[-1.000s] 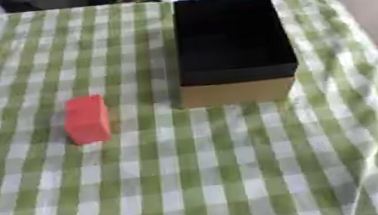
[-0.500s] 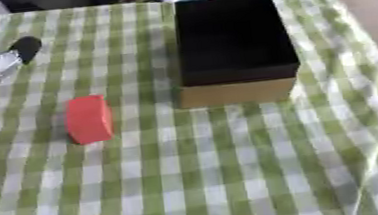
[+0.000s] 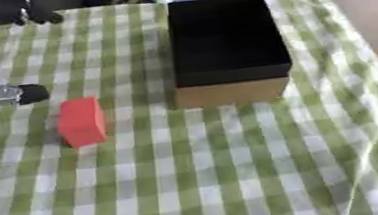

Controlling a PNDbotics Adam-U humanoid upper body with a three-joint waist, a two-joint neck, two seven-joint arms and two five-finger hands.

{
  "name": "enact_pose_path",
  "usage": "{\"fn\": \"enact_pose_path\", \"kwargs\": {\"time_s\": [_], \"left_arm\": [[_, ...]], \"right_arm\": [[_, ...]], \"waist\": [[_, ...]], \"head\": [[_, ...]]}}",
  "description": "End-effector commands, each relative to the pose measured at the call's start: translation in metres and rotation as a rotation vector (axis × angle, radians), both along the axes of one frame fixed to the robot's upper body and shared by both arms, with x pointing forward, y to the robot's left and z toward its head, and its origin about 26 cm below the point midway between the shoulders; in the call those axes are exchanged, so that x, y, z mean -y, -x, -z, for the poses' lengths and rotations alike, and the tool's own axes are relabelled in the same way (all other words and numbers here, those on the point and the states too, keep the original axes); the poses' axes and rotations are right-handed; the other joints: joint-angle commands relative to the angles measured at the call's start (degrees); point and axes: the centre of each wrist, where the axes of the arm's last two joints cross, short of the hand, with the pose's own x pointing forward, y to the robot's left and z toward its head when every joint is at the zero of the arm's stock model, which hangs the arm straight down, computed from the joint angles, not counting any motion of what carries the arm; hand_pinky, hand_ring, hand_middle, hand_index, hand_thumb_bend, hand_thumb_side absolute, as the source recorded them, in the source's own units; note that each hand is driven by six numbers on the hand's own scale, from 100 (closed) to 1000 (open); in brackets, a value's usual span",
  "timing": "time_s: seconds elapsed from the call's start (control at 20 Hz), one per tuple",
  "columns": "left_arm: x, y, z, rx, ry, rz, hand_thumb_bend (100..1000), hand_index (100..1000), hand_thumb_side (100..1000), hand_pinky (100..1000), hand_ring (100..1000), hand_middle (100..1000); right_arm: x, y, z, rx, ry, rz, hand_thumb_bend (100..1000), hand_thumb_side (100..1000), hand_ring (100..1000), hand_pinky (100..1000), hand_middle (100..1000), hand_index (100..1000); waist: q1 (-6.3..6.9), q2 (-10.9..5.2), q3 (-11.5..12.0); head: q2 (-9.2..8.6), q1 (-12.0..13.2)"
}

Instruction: Pick up objects on the table and place them in the box.

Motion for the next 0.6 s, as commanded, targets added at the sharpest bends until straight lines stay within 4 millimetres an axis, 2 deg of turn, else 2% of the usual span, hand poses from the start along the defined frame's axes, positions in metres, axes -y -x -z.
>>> {"fn": "enact_pose_path", "kwargs": {"time_s": [0.05,0.3,0.5,0.55,0.6], "left_arm": [[-0.003,-0.002,-0.012,-0.03,-0.14,-0.014,606,980,802,767,868,865],[0.004,-0.017,-0.001,-0.064,-0.218,-0.018,700,1000,798,787,891,882],[0.001,-0.029,0.007,-0.085,-0.259,-0.101,873,986,924,773,864,819],[0.001,-0.031,0.009,-0.092,-0.263,-0.123,967,973,970,766,844,779],[0.0,-0.033,0.012,-0.101,-0.265,-0.143,997,971,982,768,842,770]], "right_arm": [[0.001,0.001,-0.009,0.023,0.026,-0.011,100,851,756,825,605,818],[0.0,0.001,-0.01,0.018,0.025,-0.019,100,852,757,825,603,818],[0.0,0.001,-0.009,0.012,0.025,-0.021,100,854,757,825,602,816],[0.0,0.001,-0.009,0.011,0.025,-0.022,100,855,757,826,602,816],[0.0,0.001,-0.009,0.009,0.025,-0.022,100,855,757,826,601,816]], "waist": [[0.94,-0.81,-0.1],[1.11,-0.88,-0.3],[1.36,-0.95,-0.4],[1.44,-0.98,-0.4],[1.52,-1.0,-0.4]], "head": [[-0.33,0.2],[-0.27,0.9],[0.13,1.1],[0.25,1.2],[0.36,1.2]]}}
